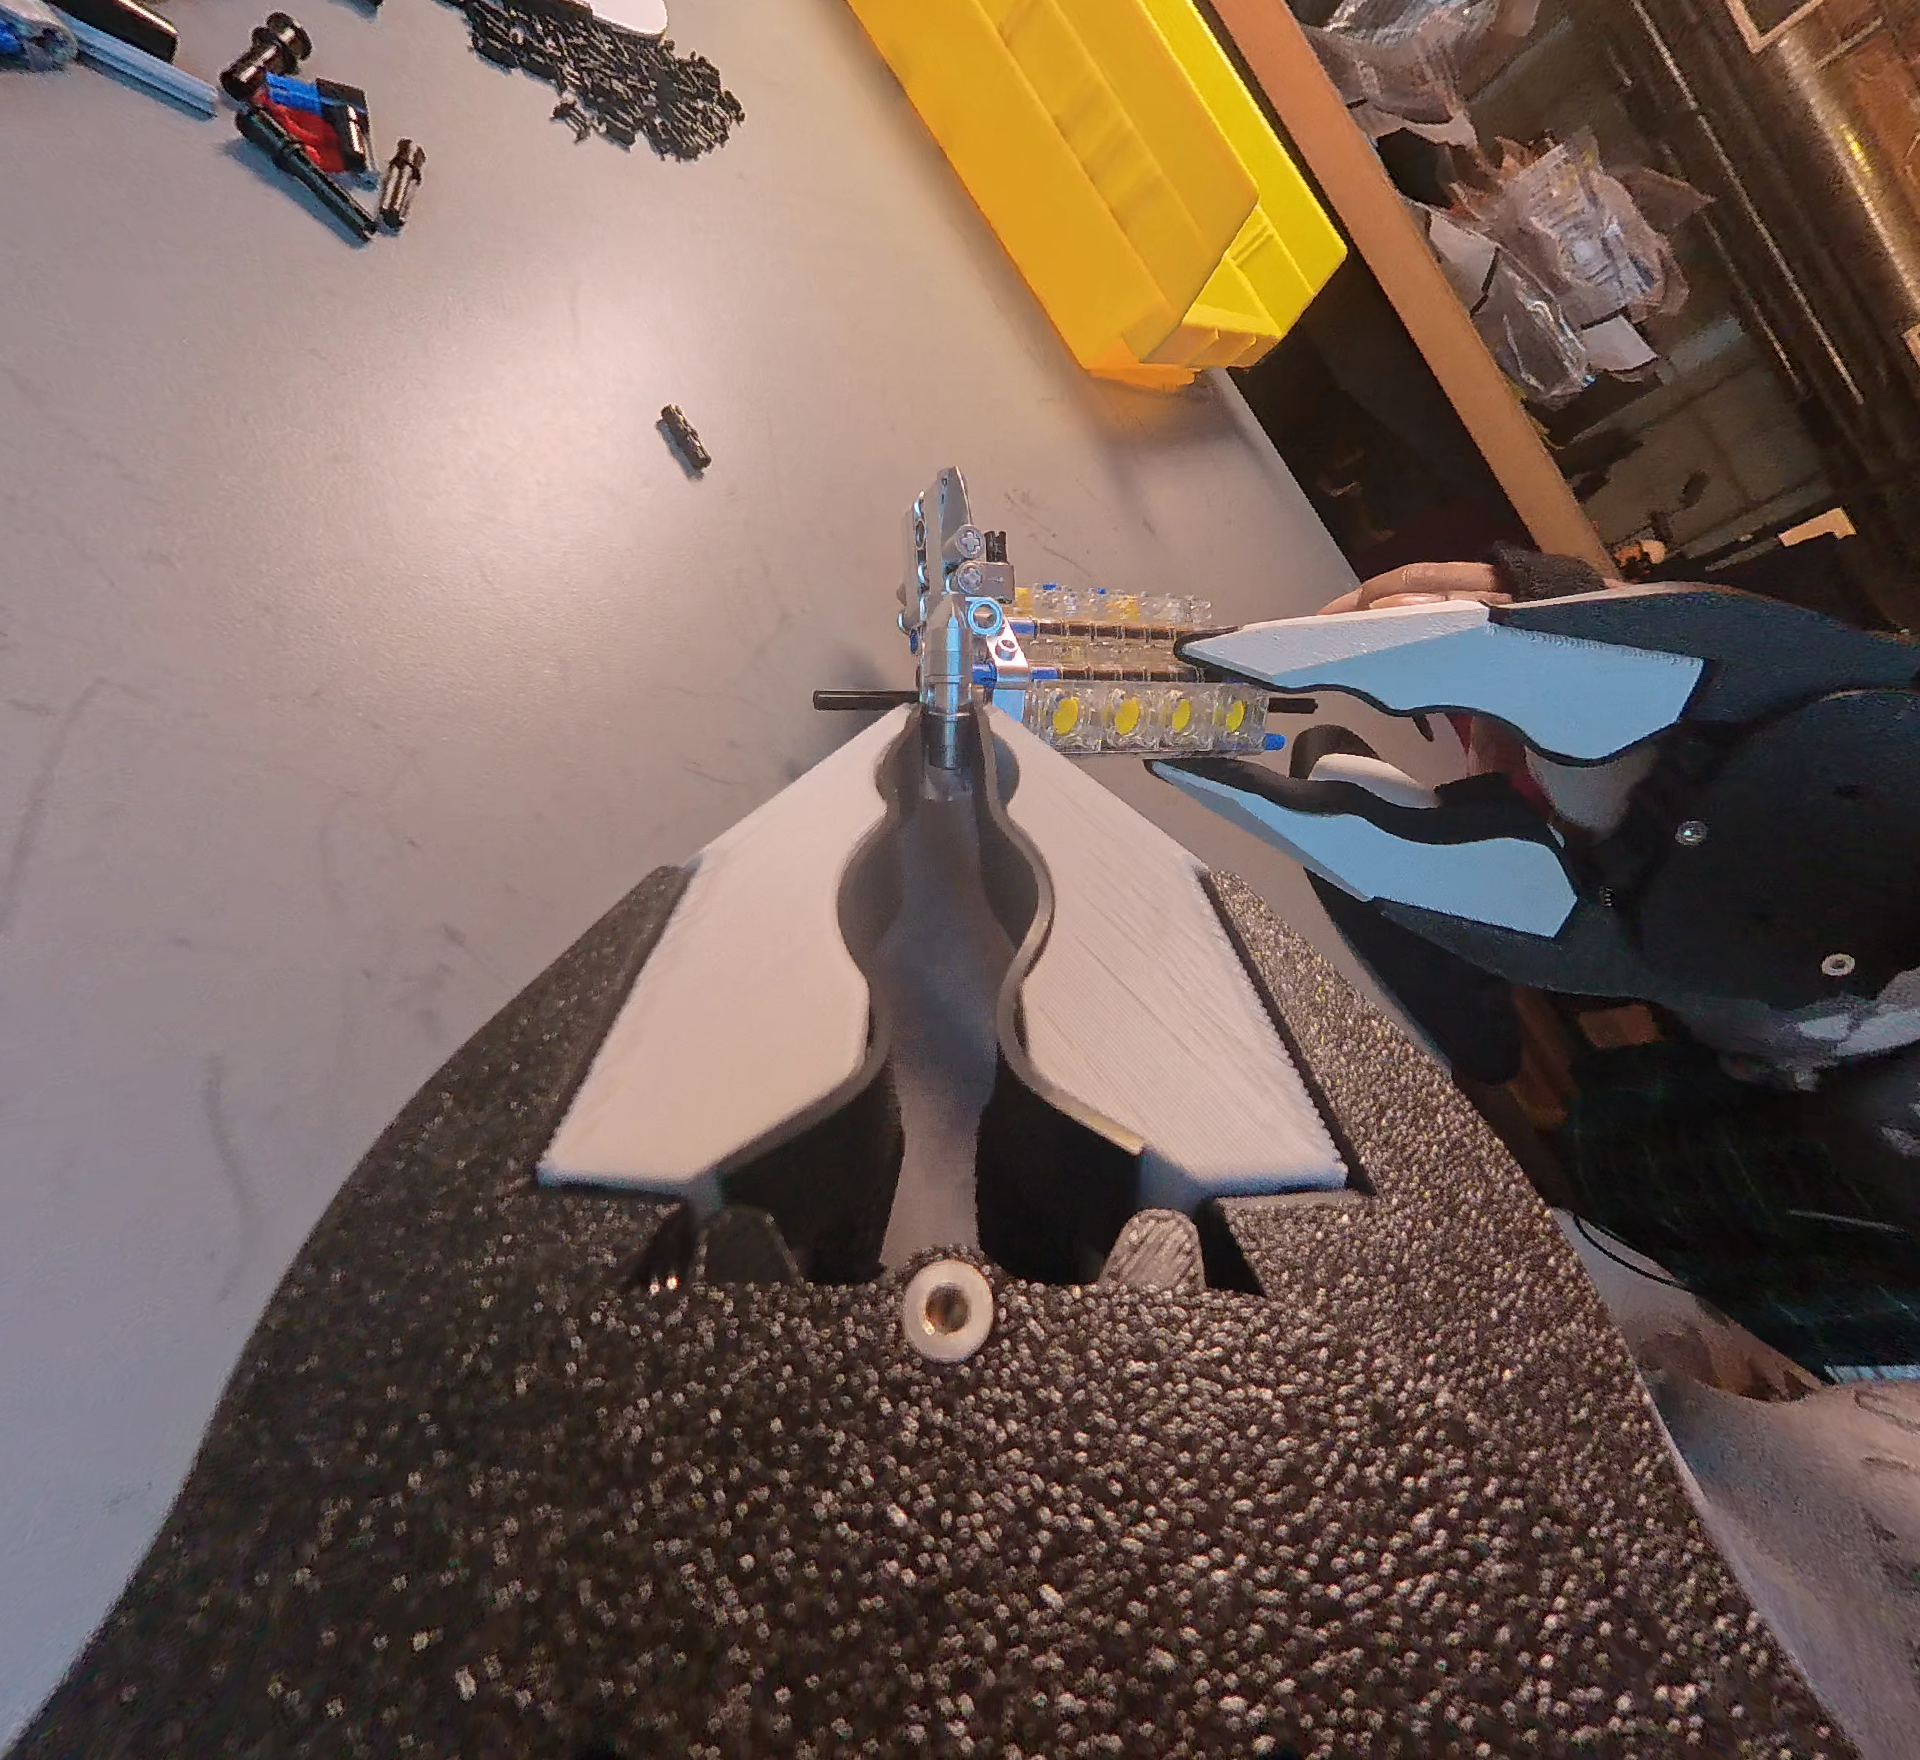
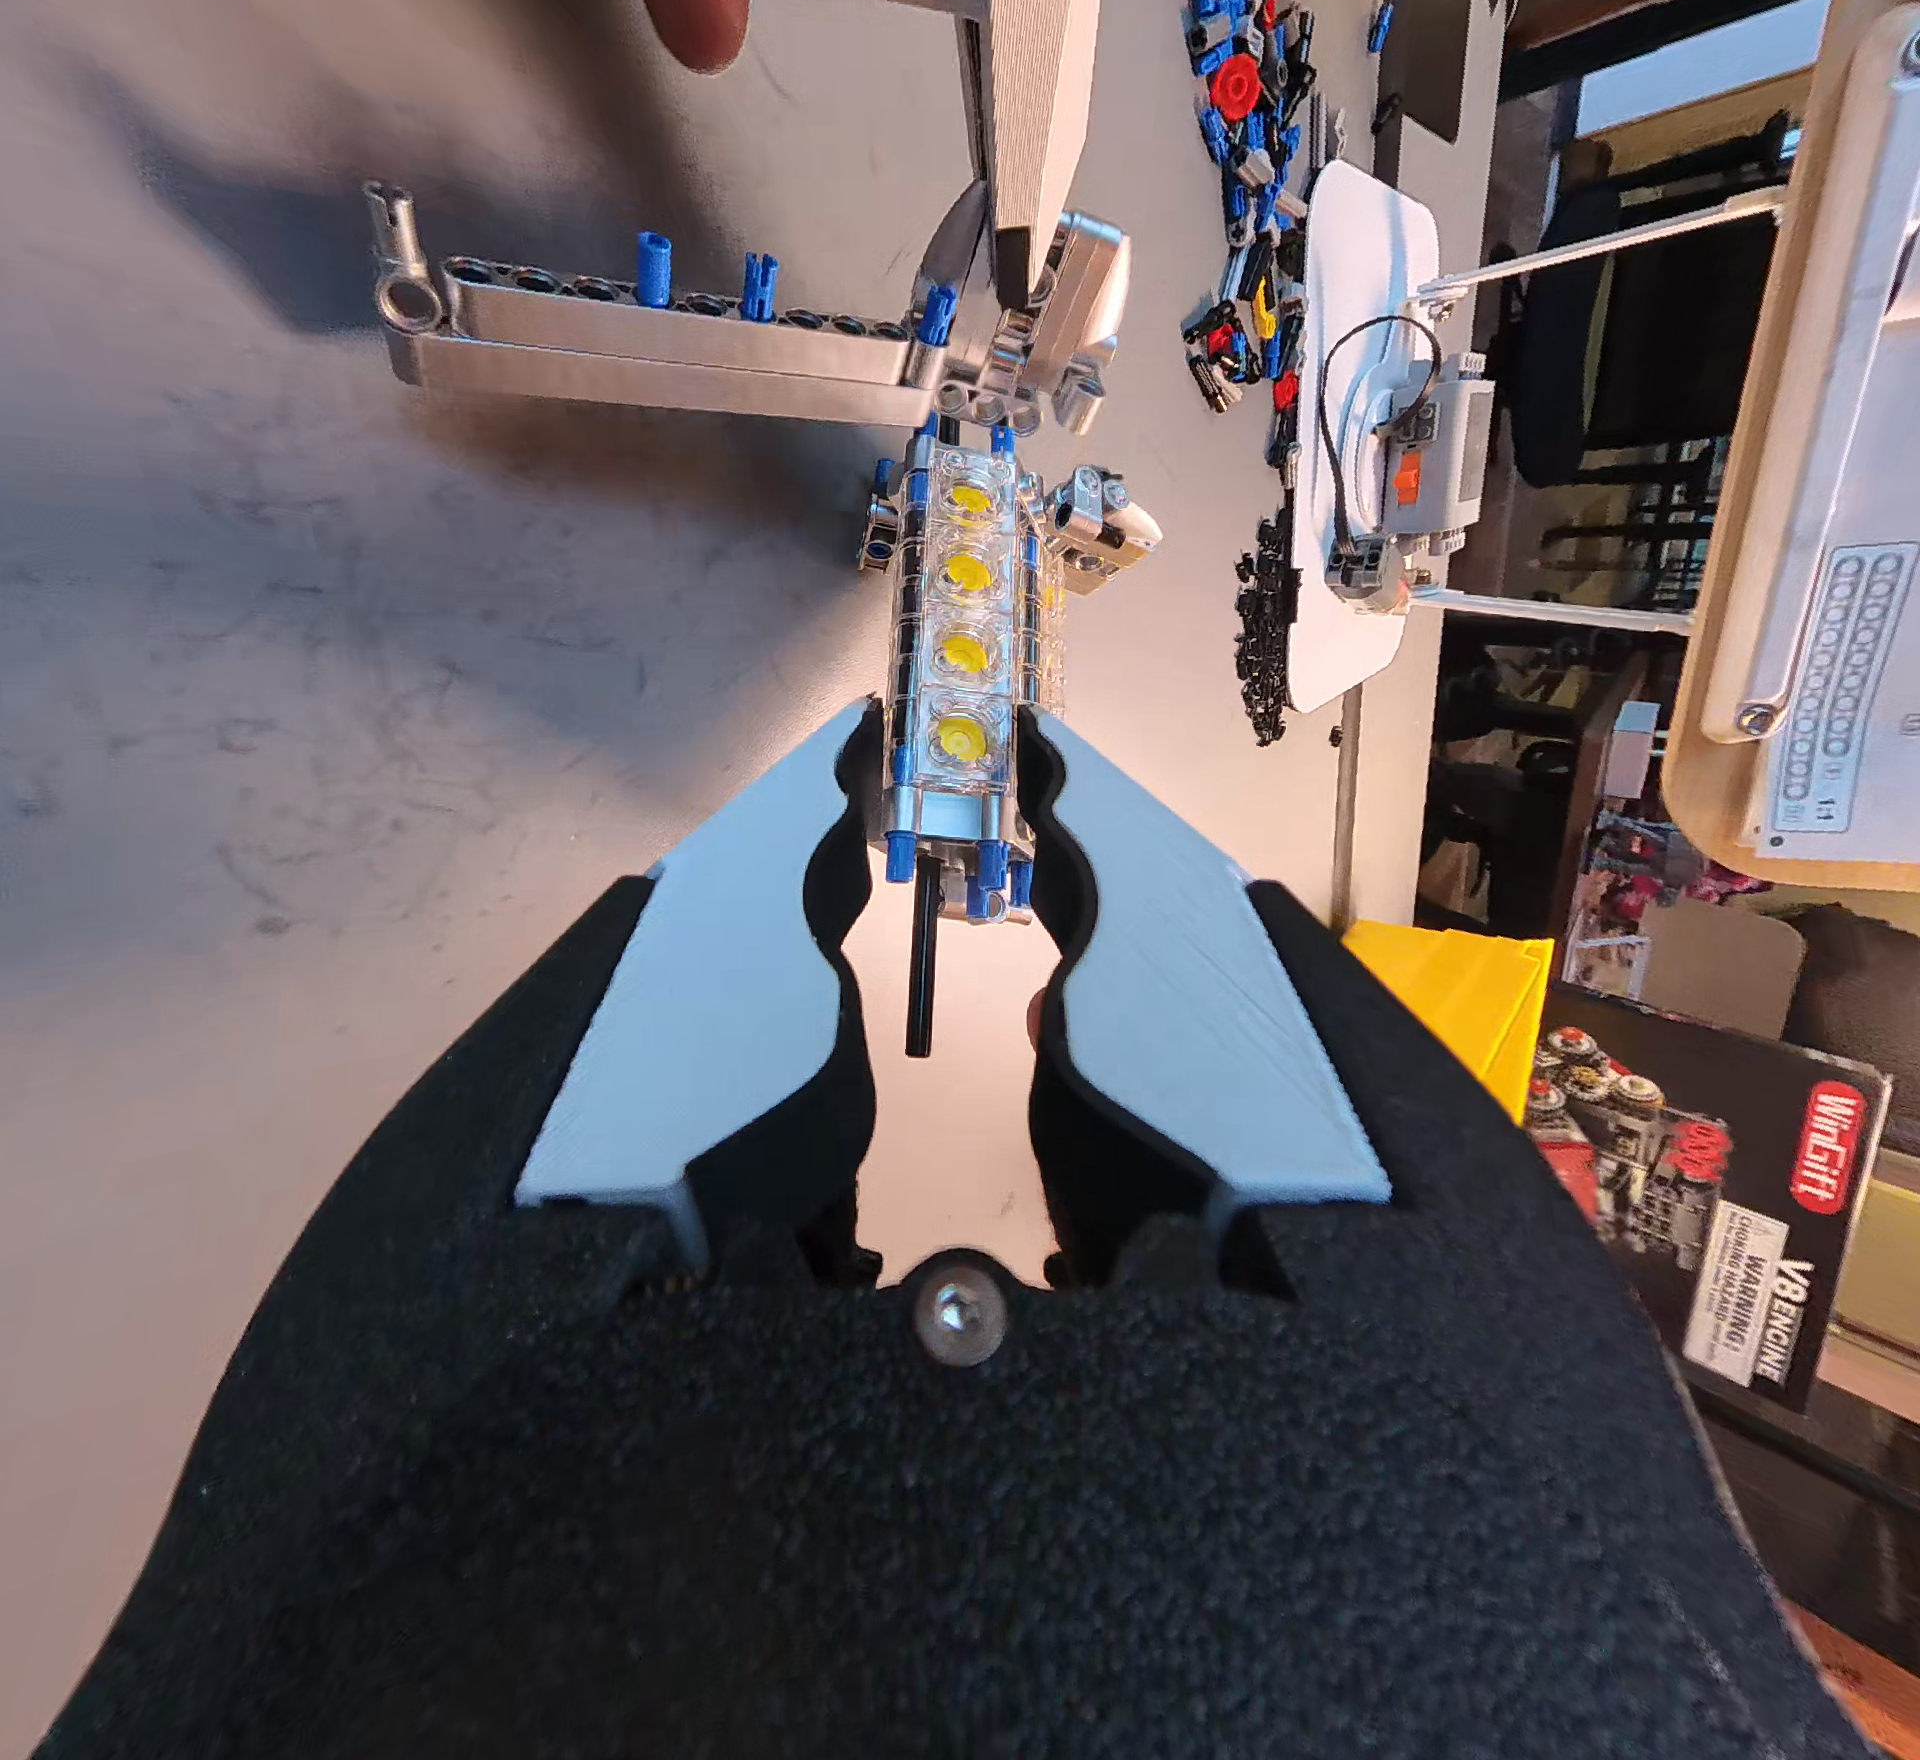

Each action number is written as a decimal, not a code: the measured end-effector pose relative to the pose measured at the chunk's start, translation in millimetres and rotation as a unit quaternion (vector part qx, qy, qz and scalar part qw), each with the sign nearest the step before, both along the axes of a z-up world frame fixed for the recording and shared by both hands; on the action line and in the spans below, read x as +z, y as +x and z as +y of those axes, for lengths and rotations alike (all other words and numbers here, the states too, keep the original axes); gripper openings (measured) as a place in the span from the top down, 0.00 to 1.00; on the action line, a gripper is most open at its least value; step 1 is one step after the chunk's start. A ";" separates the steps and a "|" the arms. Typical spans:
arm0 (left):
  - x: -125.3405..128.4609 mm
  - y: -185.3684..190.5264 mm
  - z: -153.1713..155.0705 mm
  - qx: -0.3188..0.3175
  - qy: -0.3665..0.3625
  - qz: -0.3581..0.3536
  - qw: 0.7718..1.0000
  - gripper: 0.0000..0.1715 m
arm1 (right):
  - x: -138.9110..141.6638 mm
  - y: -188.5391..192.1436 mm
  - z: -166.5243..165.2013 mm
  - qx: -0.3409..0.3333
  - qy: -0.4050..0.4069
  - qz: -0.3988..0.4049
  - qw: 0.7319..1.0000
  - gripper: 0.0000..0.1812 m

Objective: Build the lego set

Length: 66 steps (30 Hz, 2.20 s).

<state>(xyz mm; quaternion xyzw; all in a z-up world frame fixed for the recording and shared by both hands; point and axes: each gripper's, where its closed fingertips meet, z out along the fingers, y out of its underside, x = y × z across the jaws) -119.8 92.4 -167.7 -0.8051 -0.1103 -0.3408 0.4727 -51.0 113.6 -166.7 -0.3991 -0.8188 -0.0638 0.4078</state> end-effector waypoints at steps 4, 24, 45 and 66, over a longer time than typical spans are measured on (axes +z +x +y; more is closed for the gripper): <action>-0.8 1.9 -1.3 -0.004 -0.002 0.004 1.000 0.96 | 2.0 0.1 -1.3 0.004 0.001 0.010 1.000 0.87; -7.6 5.9 -0.4 -0.016 -0.014 0.049 0.999 0.97 | 5.4 -3.2 -6.0 0.033 -0.032 0.037 0.998 0.87; 8.7 -1.7 -1.6 0.018 0.025 -0.017 0.999 0.97 | 1.7 -2.0 -7.0 0.008 -0.073 0.056 0.996 0.87; 28.8 -12.0 -0.8 0.064 0.094 0.053 0.992 0.97 | 5.9 -10.9 -14.9 -0.052 -0.181 0.118 0.975 0.87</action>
